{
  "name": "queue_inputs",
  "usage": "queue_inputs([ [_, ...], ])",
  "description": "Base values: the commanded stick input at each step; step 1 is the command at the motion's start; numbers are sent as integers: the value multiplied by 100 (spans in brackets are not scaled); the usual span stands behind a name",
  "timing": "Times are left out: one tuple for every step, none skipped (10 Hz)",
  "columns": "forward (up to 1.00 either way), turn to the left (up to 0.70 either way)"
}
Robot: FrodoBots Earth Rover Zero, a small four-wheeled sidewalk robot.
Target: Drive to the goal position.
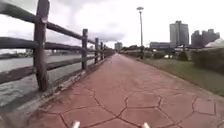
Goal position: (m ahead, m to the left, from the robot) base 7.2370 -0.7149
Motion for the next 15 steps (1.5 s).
queue_inputs([
  [0, 0],
  [0, 0],
  [0, 0],
  [0, 0],
  [0, 0],
  [70, 0],
  [70, 0],
  [70, 0],
  [70, 0],
  [70, 0],
  [70, 0],
  [70, 0],
  [70, 0],
  [70, 0],
  [70, 0],
])
